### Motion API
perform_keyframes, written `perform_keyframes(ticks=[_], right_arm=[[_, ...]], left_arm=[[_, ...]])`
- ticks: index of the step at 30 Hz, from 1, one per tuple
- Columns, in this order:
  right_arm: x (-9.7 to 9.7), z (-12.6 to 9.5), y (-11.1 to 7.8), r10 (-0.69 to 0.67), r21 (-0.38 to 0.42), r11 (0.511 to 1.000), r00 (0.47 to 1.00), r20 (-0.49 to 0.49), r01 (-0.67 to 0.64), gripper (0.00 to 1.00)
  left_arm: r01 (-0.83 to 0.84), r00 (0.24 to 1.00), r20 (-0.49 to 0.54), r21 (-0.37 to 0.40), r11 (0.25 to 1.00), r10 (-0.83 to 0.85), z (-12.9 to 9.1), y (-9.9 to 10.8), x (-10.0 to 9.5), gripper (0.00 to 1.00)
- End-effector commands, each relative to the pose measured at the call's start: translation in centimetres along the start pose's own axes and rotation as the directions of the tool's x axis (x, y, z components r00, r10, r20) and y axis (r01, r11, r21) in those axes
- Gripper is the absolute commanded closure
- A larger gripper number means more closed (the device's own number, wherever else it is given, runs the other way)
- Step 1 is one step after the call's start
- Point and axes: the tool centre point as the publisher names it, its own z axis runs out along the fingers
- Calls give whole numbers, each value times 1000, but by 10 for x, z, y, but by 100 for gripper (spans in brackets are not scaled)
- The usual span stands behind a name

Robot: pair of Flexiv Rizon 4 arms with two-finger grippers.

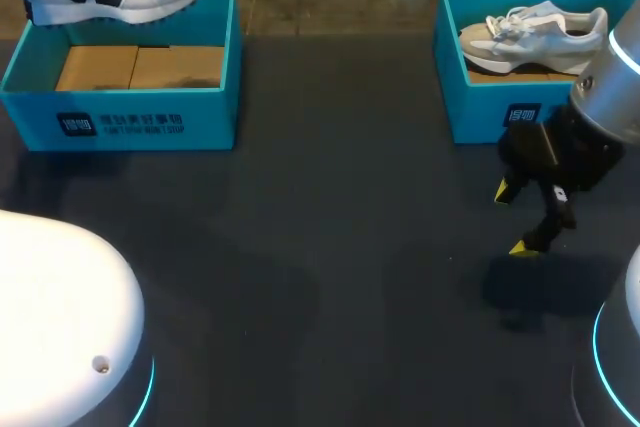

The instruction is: Take the shoe out of the shoebox, open the shoe tongue, remove and reinsert the insole, then place the shoe into the shoebox

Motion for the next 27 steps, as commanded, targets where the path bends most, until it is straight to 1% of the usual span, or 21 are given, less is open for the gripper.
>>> perform_keyframes(ticks=[1, 3, 5, 9, 10, 11, 12, 13, 18, 22, 27], right_arm=[[0, 1, 0, 0, 1, 1000, 1000, 0, 0, 0], [0, 1, 0, 0, 1, 1000, 1000, 0, 0, 0], [0, 1, 0, 0, 1, 1000, 1000, 0, 0, 0], [0, 1, 0, 0, 1, 1000, 1000, 0, 0, 0], [0, 1, 0, 0, 1, 1000, 1000, 0, 0, 0], [0, 1, 0, 0, 1, 1000, 1000, 0, 0, 0], [0, 1, 0, 0, 1, 1000, 1000, 0, 0, 0], [0, 1, 0, 0, 1, 1000, 1000, 0, 0, 0], [0, 1, 0, 0, 1, 1000, 1000, 0, 0, 0], [0, 1, 0, 0, 1, 1000, 1000, 0, 0, 0], [0, 1, 0, 0, 1, 1000, 1000, 0, 0, 0]], left_arm=[[-4, 1000, -16, 1, 1000, 4, 20, 9, -4, 100], [3, 1000, -25, 4, 1000, -3, 27, 11, -5, 100], [3, 999, -40, 9, 1000, -3, 43, 14, -9, 100], [2, 999, -47, 8, 1000, -1, 56, 15, -12, 100], [2, 999, -47, 8, 1000, -1, 56, 15, -12, 100], [8, 999, -41, 20, 1000, -7, 67, 16, -15, 100], [8, 999, -41, 19, 1000, -7, 68, 17, -15, 100], [14, 999, -48, 13, 1000, -14, 75, 17, -17, 100], [6, 999, -51, 21, 1000, -5, 94, 15, -19, 100], [-1, 997, -78, 4, 1000, 1, 106, 9, -21, 100], [-20, 998, -56, 16, 1000, 21, 109, 2, -14, 100]])
